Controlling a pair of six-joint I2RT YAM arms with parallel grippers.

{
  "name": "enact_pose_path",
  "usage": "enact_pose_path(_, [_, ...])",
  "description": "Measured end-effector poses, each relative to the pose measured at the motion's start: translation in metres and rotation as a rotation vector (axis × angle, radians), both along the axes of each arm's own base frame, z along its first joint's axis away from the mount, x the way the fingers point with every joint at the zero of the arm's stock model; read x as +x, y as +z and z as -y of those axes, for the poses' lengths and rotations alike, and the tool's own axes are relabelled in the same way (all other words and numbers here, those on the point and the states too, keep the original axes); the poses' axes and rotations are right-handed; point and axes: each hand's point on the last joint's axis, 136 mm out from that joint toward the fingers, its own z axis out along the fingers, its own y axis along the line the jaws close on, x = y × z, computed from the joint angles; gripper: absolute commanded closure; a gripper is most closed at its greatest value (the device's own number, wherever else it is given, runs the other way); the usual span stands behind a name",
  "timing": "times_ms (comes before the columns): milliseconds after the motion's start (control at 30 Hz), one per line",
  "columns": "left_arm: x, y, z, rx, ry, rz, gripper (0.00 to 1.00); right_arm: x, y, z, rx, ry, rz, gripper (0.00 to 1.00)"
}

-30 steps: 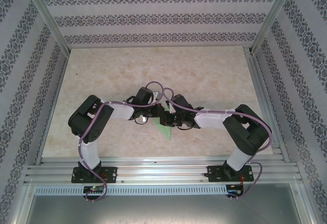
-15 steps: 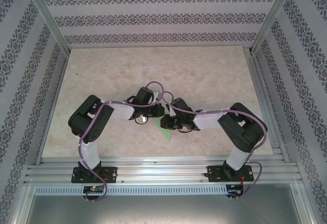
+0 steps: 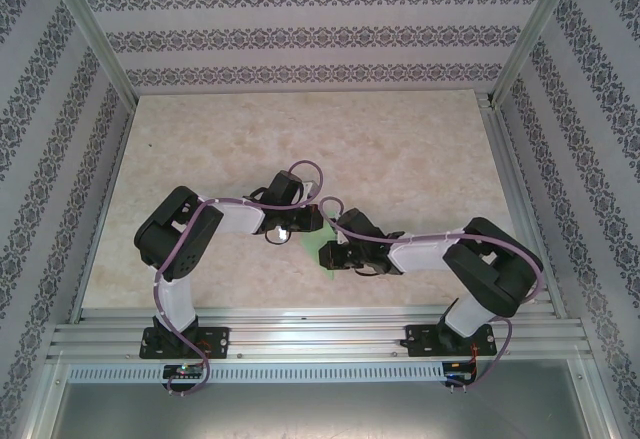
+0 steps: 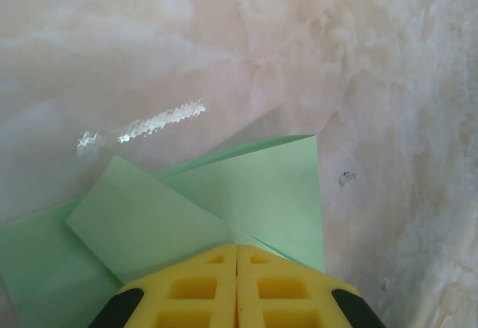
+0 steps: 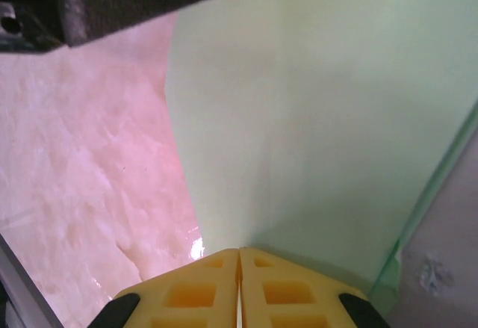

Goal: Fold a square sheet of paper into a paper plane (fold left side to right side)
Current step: Fourth fold the wing at the center of the table.

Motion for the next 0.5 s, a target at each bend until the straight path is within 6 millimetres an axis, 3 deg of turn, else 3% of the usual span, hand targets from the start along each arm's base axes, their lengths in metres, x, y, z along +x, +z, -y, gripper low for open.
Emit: enact_pose_path(500, [-0.003, 0.000, 0.002, 0.002, -0.015, -0.015, 0.93, -0.037, 0.000, 0.018, -0.029, 0.003, -0.042, 0.89])
